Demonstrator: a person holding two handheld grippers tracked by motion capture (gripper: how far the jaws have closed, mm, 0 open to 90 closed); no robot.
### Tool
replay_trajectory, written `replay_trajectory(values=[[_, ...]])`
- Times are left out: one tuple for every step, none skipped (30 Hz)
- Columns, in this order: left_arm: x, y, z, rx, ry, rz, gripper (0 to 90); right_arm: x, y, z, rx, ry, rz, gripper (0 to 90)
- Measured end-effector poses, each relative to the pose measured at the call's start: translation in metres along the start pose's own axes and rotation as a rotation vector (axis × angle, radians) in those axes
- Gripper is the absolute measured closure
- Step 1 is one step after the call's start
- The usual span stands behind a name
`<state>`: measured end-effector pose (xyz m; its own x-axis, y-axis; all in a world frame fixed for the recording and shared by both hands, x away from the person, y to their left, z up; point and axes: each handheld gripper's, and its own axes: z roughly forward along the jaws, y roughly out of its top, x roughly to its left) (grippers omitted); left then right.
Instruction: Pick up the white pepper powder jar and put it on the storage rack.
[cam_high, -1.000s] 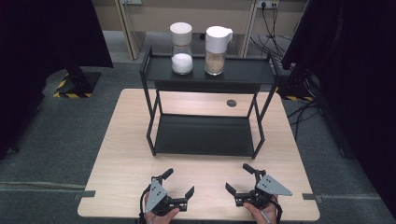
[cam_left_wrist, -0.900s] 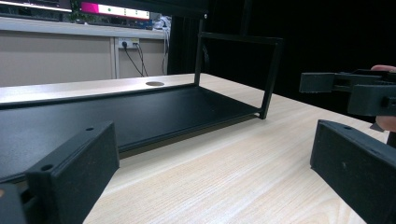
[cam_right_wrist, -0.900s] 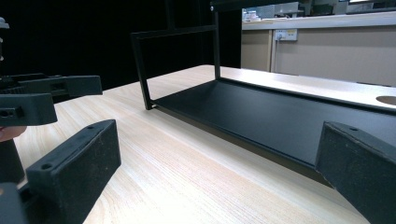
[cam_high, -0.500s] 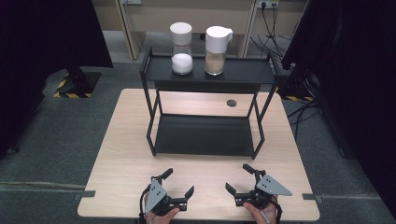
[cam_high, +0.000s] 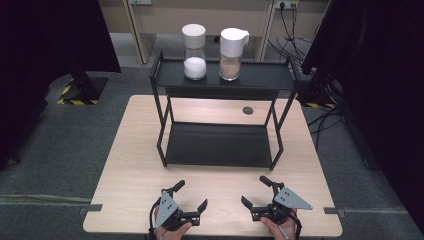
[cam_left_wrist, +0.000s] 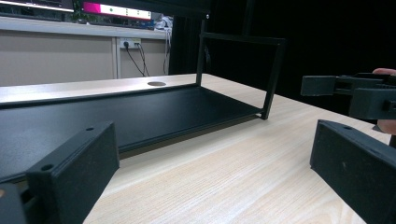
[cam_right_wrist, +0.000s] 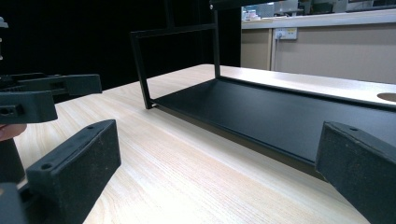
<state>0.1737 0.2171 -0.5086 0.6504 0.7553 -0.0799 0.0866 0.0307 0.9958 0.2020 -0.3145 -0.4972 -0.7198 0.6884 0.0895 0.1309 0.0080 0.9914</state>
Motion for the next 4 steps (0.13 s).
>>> replay_trajectory(values=[[-0.0001,0.0,0.0001,0.0,0.0,0.001,0.5,0.0001,0.0,0.0,0.0,0.0,0.0,0.3],[-0.0003,0.0,0.0,-0.001,0.0,0.001,0.5,0.0001,-0.0001,0.0,0.0,0.0,0.0,0.3],[-0.0003,0.0,0.0,-0.001,0.0,0.002,0.5,0.0001,-0.0002,0.0,0.0,0.001,0.0,0.3],[-0.0003,0.0,0.0,-0.001,0.0,0.002,0.5,0.0001,-0.0002,0.0,0.0,0.001,0.0,0.3]])
